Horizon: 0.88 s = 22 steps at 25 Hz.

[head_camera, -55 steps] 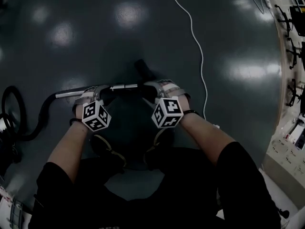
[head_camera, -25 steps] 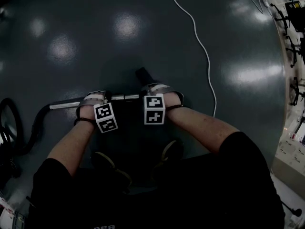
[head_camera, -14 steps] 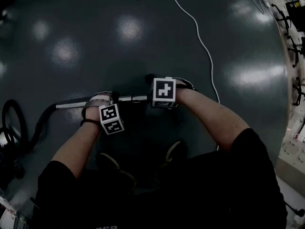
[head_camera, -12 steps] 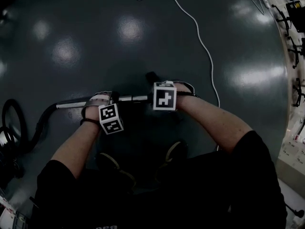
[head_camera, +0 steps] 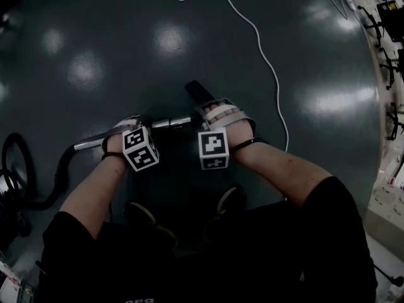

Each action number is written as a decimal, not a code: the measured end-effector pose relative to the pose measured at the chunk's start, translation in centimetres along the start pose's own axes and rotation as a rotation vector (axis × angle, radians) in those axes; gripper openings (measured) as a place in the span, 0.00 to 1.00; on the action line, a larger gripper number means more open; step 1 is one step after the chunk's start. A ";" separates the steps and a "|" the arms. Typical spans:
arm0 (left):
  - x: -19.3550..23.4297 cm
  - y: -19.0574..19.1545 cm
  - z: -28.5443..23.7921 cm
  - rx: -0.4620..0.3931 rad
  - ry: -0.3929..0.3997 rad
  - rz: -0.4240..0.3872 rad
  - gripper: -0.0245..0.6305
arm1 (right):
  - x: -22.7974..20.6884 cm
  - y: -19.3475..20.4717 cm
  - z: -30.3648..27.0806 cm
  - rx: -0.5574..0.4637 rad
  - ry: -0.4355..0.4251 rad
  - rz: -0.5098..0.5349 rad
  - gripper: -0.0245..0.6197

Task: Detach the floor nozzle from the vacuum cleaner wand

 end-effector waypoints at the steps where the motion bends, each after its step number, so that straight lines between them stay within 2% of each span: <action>1: -0.1 -0.1 0.1 -0.005 -0.008 -0.003 0.26 | 0.1 0.1 0.0 -0.027 -0.097 -0.020 0.27; 3: -0.4 -0.3 0.3 -0.017 -0.019 -0.017 0.26 | 0.1 0.4 0.3 -0.083 -0.284 -0.053 0.27; 7: -0.3 -0.7 0.8 -0.041 -0.036 -0.026 0.26 | -1.1 1.0 1.1 -0.176 -0.596 -0.092 0.28; 11: -0.5 -1.1 1.5 -0.067 -0.042 -0.038 0.26 | -1.9 2.3 1.4 -0.228 -0.941 -0.188 0.30; 12: -0.6 -1.2 1.6 -0.072 -0.036 -0.036 0.25 | -1.9 2.4 1.4 -0.246 -0.986 -0.198 0.30; 13: -0.7 -1.3 1.7 -0.075 -0.027 -0.030 0.25 | -2.0 2.4 1.5 -0.256 -0.987 -0.198 0.30; 14: -0.7 -1.3 1.7 -0.078 -0.017 -0.023 0.26 | -2.1 2.3 1.6 -0.257 -0.943 -0.187 0.29; 16: -0.4 -1.2 1.7 -0.083 -0.003 -0.015 0.26 | -2.3 1.7 2.2 -0.238 -0.756 -0.150 0.28; 22: -0.3 -1.2 2.0 -0.089 0.061 -0.022 0.26 | -0.6 1.9 2.2 -0.070 -0.009 -0.032 0.24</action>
Point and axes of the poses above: the fingertips, and each gripper's own axes: z backward along the fingers, x to its left, y out of its underside, the point moved 6 cm from there along z, backward along the fingers, and after that the axes turned 15 degrees about x, right-handed, at the moved point
